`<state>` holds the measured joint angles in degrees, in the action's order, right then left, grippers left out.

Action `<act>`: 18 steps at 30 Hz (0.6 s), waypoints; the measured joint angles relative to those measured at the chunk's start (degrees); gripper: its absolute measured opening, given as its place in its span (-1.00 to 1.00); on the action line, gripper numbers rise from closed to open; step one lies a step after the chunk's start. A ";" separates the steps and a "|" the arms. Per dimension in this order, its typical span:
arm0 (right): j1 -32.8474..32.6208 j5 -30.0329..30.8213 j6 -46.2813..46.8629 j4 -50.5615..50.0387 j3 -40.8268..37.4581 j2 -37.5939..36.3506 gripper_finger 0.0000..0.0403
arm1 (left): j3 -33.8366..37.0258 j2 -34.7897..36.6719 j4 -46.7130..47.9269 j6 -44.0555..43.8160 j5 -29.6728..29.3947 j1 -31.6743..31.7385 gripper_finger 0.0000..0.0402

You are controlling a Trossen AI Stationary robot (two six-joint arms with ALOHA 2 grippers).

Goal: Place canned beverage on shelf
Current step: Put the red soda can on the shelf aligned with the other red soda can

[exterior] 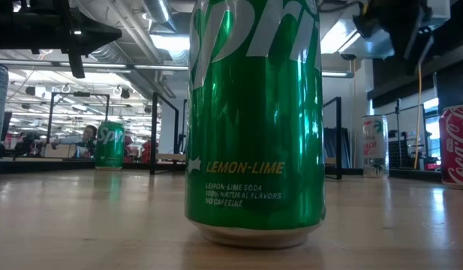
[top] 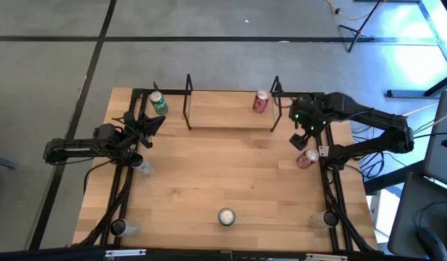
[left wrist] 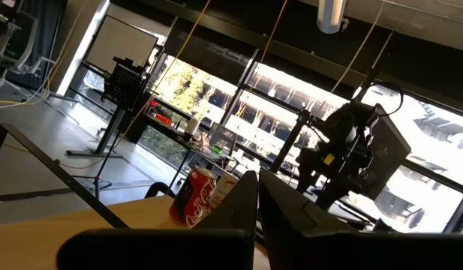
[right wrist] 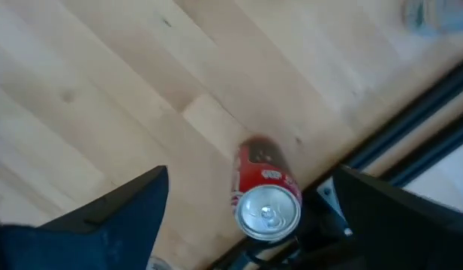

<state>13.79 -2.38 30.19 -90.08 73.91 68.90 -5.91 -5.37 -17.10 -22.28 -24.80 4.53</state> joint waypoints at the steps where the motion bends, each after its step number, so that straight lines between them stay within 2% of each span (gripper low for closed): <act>1: -0.46 -0.23 0.40 0.04 -1.42 0.02 0.79 | 0.02 0.00 0.00 0.00 0.00 0.00 -0.95; 9: -0.64 -3.31 2.56 0.06 -12.80 1.44 0.79 | 0.02 0.00 0.00 -0.04 0.00 0.00 -0.95; 18: -0.65 -4.76 2.65 0.35 -18.31 1.46 0.79 | 0.02 0.00 0.00 0.00 -0.02 0.00 -0.95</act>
<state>13.14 -7.14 32.84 -89.73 55.60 70.37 -5.89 -5.37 -17.10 -22.28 -24.82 4.54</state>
